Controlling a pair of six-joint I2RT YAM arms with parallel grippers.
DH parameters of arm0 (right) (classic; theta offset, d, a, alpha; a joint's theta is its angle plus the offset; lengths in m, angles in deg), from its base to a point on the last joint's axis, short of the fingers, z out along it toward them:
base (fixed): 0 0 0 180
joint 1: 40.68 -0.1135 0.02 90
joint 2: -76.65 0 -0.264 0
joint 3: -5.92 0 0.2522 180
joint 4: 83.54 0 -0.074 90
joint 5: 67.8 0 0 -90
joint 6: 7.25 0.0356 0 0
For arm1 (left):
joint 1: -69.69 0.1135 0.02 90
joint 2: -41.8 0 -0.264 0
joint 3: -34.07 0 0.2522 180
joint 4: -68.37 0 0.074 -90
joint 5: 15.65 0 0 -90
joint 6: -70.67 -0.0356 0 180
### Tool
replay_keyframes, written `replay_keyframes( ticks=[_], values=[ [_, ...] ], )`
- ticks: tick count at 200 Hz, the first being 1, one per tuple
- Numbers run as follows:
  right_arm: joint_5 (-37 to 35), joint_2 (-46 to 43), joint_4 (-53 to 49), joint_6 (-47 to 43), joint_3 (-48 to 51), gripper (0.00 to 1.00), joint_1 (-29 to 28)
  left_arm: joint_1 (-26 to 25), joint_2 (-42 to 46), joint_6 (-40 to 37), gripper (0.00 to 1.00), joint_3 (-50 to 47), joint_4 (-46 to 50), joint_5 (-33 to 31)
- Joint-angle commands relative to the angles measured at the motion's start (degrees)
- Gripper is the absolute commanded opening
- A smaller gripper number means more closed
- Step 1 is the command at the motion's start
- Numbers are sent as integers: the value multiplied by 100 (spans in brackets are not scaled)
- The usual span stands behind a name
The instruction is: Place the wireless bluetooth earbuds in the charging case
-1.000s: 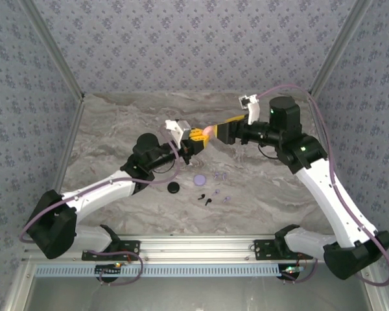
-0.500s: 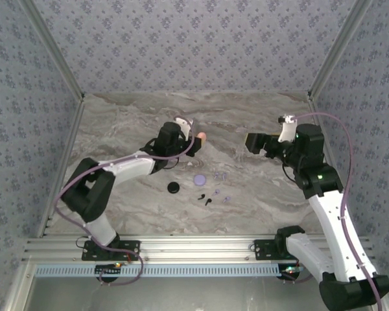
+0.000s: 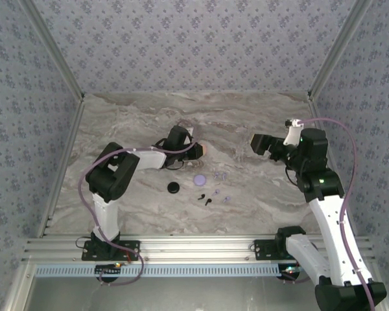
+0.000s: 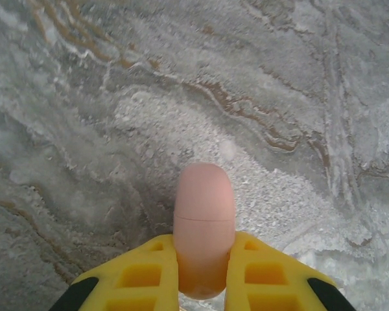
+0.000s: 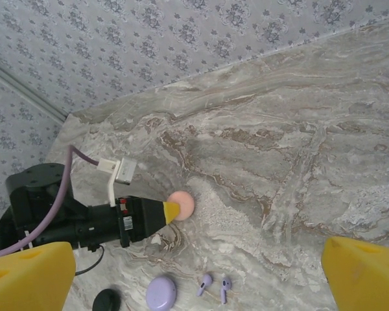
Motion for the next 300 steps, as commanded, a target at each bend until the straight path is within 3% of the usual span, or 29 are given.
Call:
replay_keyframes(
  ticks=[1, 21, 94, 142, 171, 196, 249, 300],
  values=[
    [201, -40, -77, 67, 25, 100, 33, 39, -140, 273, 7, 180, -63, 110],
    [228, -18, -113, 67, 14, 100, 43, 48, -152, 317, 19, 123, -55, 31],
    [492, 274, -320, 18, -137, 99, 28, 63, 13, 223, 37, 39, 140, -259],
    [133, 846, -1140, -126, -500, 95, -162, 100, 631, -34, 53, -152, 362, -675],
    [-491, 1153, -1312, -46, -445, 94, -794, 137, 1335, -304, 59, -317, 554, -960],
    [-1173, 1563, -1254, 214, -339, 93, -1698, 185, 2087, -583, 66, -536, 723, -1411],
    [-2026, 3192, -890, 721, -486, 89, -3417, 464, 3545, -725, 79, -1267, 816, -2281],
    [-2309, 4634, -932, 615, -1191, 88, -4084, 740, 4609, -824, 88, -1882, 1089, -2806]
  ],
)
